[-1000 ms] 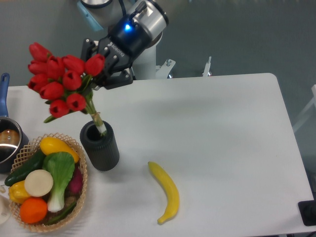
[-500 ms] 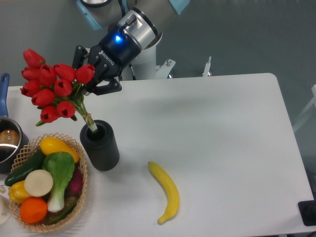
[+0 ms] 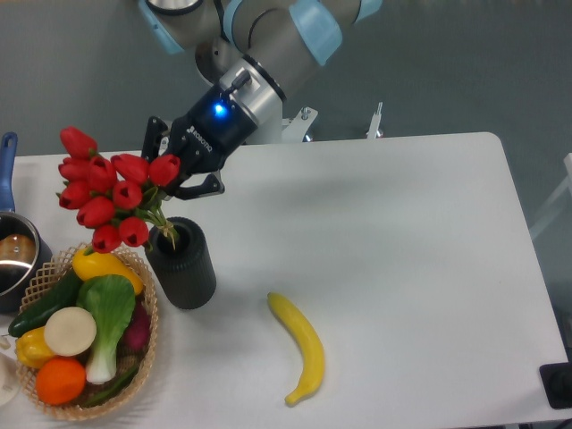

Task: Insert the flowers into the vase
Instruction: 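Lower the tulip stems down into the black vase's opening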

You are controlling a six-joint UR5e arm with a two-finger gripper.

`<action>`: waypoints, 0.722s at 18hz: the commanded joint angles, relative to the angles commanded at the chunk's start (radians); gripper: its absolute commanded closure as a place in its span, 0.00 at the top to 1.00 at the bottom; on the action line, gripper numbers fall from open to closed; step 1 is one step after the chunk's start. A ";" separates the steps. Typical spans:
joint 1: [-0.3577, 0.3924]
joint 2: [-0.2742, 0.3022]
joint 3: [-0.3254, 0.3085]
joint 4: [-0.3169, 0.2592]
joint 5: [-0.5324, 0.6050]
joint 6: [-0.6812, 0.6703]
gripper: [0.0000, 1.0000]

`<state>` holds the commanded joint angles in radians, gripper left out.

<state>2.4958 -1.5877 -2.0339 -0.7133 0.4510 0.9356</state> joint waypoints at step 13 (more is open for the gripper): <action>-0.035 -0.022 -0.046 -0.002 0.121 0.051 1.00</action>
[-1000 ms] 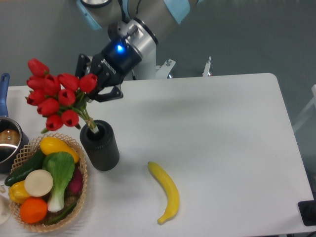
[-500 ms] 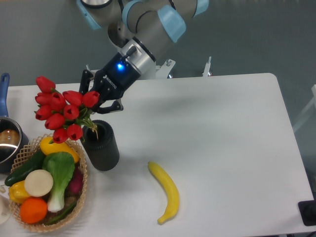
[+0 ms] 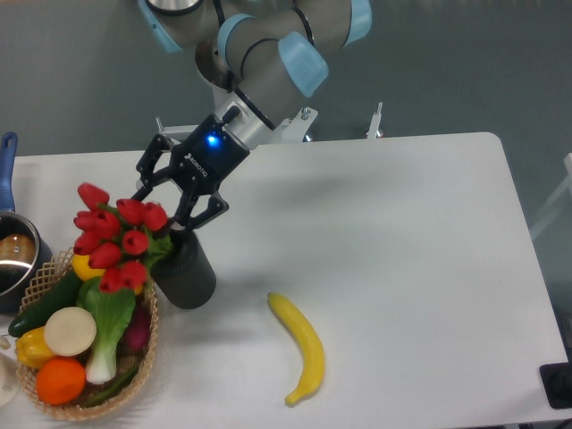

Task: Insert the flowers into the vase
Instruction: 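Lower the tulip stems down into the black vase's opening, then open the gripper to release the tulips in the vase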

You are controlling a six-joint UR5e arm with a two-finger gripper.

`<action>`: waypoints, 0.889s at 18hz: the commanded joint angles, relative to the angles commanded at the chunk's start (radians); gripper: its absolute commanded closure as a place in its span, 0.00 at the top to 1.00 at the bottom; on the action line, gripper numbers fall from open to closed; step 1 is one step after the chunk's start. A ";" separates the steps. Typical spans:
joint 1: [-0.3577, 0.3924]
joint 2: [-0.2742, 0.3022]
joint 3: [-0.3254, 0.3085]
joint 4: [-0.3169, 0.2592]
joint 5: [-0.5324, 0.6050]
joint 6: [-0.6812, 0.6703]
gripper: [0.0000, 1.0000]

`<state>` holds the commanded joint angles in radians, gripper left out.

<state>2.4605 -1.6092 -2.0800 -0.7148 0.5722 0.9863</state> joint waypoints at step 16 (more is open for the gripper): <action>0.060 0.219 -0.002 -0.005 0.584 0.005 1.00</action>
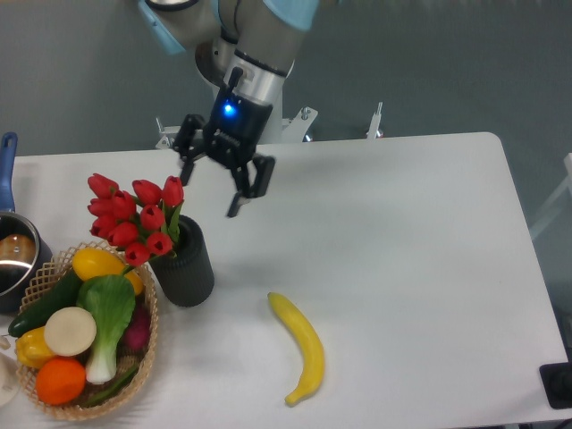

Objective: Insert the flowers into the vase

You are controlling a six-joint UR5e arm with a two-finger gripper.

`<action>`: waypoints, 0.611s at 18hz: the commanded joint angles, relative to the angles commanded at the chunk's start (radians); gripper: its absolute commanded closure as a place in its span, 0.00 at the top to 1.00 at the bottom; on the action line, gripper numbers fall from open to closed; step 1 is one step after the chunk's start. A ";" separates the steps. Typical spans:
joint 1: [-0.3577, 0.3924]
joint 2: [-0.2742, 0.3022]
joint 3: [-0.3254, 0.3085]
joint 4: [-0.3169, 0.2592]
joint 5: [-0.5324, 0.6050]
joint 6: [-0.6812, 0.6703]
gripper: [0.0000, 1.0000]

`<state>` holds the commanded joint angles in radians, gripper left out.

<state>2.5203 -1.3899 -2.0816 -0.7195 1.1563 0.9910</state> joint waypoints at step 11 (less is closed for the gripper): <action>0.143 0.049 0.006 -0.031 0.174 0.069 1.00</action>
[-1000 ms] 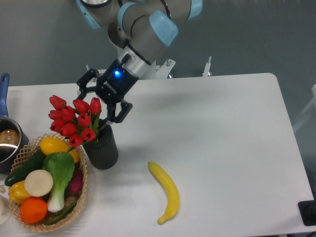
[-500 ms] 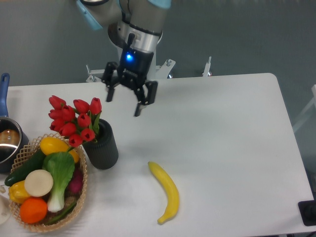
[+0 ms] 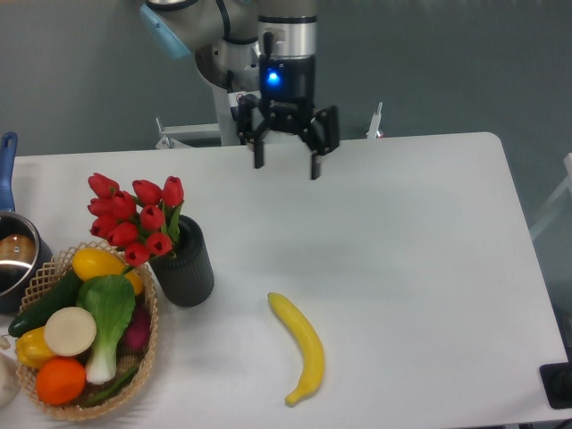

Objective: Insert the flowers into the vase

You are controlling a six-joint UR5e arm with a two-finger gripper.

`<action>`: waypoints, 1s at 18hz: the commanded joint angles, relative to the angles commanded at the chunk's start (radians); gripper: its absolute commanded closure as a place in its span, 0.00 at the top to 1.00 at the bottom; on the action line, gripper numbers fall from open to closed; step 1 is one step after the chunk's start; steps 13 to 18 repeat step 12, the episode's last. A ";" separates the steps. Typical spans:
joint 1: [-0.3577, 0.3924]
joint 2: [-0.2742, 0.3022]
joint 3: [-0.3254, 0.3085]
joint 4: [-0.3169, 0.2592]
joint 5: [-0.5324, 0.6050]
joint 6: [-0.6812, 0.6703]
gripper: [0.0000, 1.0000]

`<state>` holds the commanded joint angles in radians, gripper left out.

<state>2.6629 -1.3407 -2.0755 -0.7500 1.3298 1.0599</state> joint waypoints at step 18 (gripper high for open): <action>0.227 -0.231 0.113 -0.026 0.075 0.134 1.00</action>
